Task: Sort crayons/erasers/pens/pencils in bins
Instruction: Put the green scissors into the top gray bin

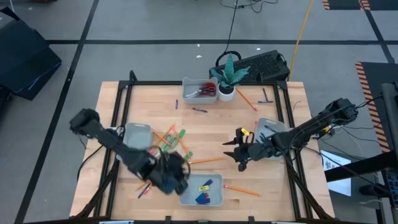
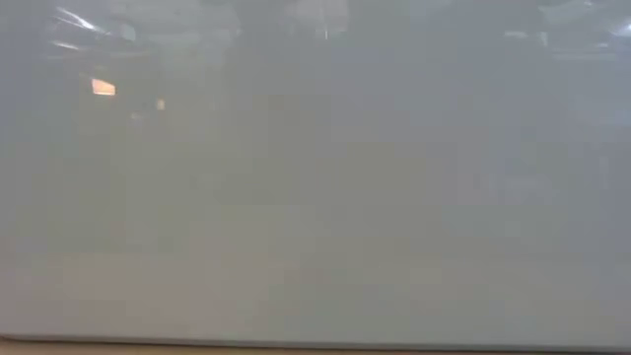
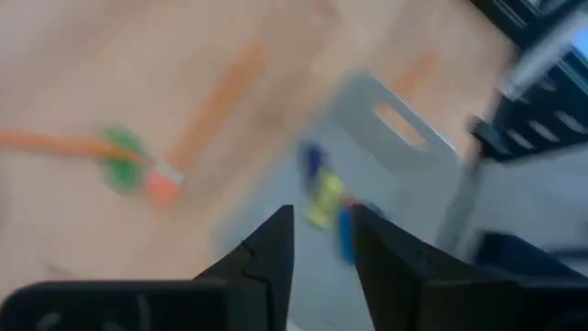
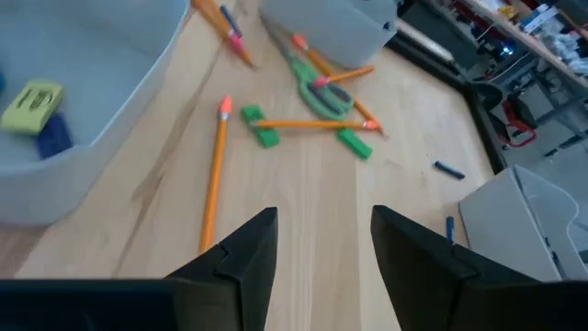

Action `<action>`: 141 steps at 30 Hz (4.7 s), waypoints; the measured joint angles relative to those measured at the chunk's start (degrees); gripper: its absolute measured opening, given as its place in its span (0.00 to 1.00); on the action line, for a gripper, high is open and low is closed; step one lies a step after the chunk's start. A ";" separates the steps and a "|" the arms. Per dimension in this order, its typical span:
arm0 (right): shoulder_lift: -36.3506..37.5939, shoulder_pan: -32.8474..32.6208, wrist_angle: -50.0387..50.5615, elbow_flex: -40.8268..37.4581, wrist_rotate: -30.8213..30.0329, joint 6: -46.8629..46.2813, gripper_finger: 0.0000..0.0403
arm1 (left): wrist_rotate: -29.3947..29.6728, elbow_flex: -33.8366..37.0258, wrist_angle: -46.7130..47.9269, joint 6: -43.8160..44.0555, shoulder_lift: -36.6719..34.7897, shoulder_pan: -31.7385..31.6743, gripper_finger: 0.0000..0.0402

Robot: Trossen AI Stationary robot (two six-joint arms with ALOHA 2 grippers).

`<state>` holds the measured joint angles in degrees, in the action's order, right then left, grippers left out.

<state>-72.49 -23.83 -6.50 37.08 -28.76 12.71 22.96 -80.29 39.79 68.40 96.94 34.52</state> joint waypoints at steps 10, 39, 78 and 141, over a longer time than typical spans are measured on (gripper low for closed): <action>0.09 -0.18 1.14 0.00 0.29 1.05 0.43 | -17.27 -6.23 26.01 25.50 8.43 7.81 0.11; 0.11 -1.01 0.57 0.00 3.48 -3.48 0.43 | -12.29 10.57 21.76 -31.49 8.20 -39.74 0.31; 0.11 -1.04 1.23 0.00 3.54 -3.48 0.42 | -18.76 18.93 10.82 -94.29 7.87 -40.34 0.29; 4.64 9.88 29.34 14.36 0.89 -14.31 0.42 | -26.39 -6.36 16.31 -94.99 -3.91 -65.72 0.04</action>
<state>-67.85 -13.95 22.84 51.44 -27.87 -1.60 -3.43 -86.65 56.10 -26.58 93.03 -31.21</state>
